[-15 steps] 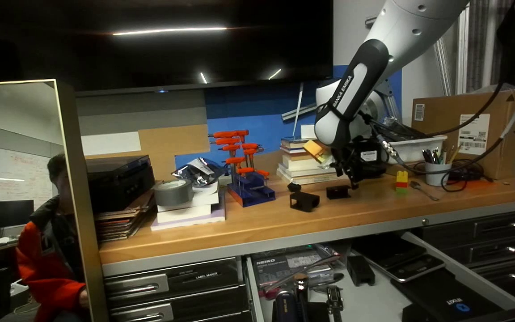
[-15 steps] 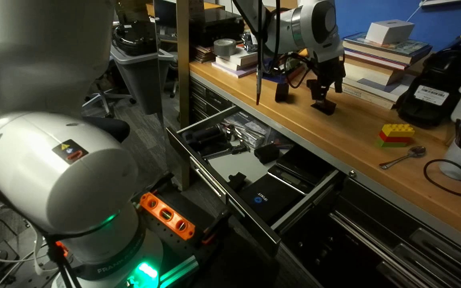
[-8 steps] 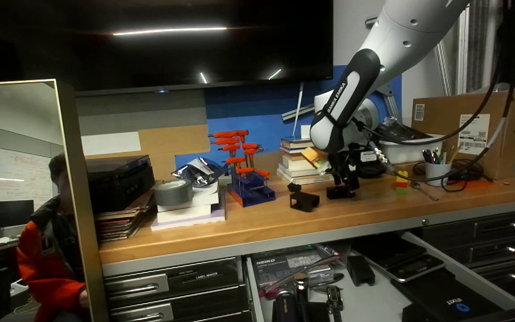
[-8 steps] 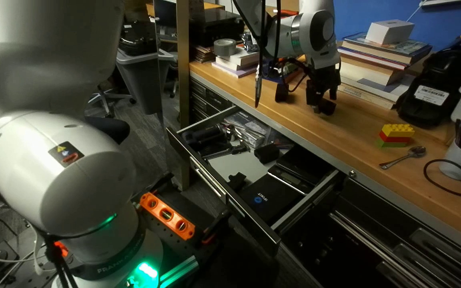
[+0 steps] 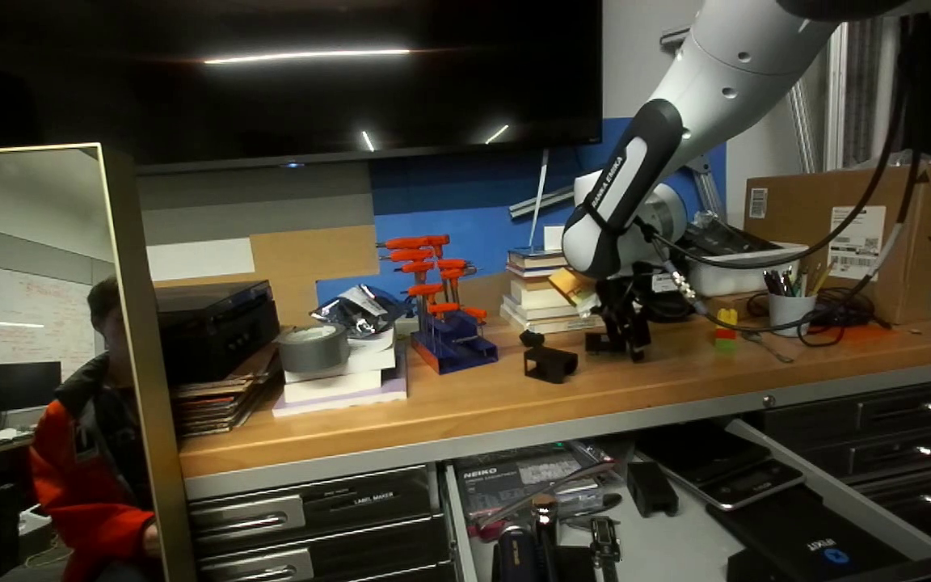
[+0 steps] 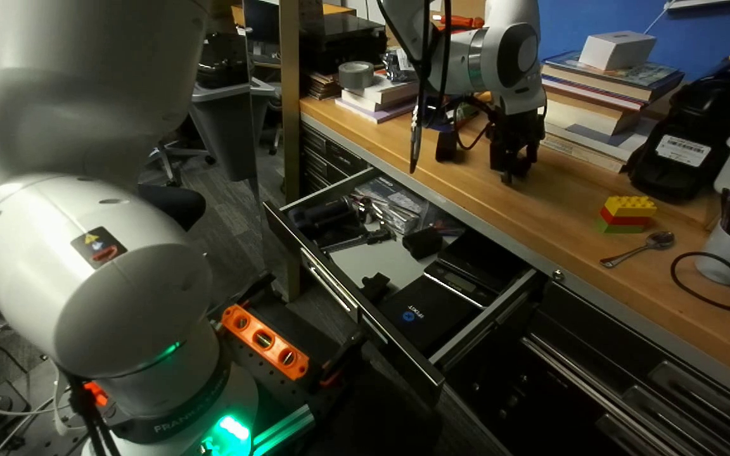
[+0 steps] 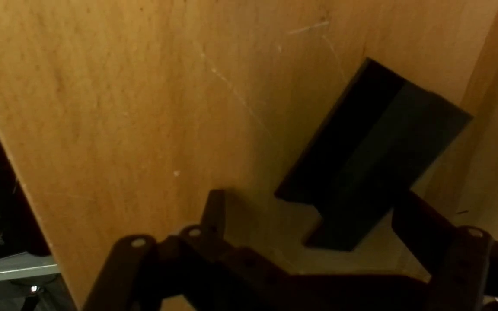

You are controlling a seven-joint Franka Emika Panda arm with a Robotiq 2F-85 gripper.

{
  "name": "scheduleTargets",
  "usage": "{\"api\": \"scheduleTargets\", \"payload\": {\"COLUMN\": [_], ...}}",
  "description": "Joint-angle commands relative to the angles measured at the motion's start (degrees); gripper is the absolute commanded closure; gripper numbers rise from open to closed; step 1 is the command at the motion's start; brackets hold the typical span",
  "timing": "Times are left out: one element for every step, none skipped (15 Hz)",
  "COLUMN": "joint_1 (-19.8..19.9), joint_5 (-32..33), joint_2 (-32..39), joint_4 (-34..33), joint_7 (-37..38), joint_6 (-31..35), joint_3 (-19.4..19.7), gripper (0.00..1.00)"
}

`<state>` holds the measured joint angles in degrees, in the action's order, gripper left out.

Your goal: Put the black objects in the drawer and close it

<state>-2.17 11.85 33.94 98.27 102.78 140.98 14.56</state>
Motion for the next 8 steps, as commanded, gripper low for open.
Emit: {"api": "scheduleTargets", "payload": {"joint_1": [2.0,2.3,2.5,2.9,2.9,3.0,3.0,2.9], "joint_5": [-3.8,-4.9,-5.6,-6.6,-7.4,-8.0,-8.4,-8.5], "joint_2": [1.2,1.4,1.5,1.5,1.6,1.8,1.9,1.9], "joint_4": [-2.7,-2.8,-3.0,-3.2,-3.4,-3.6,-3.8,-4.0], "joint_7": [-5.1,-6.6,-7.9,-9.3,-10.4,-11.3,-12.1,-13.2], "joint_6": [-1.2,-1.3,-1.4,-1.6,-1.8,-2.1,-2.5,-3.2], "joint_3": [-2.8,-3.5,-3.9,-4.5,-4.7,-4.8,-4.9,-4.8], "gripper": [0.00,0.00,0.00,0.00,0.00,0.00,0.00,0.00]}}
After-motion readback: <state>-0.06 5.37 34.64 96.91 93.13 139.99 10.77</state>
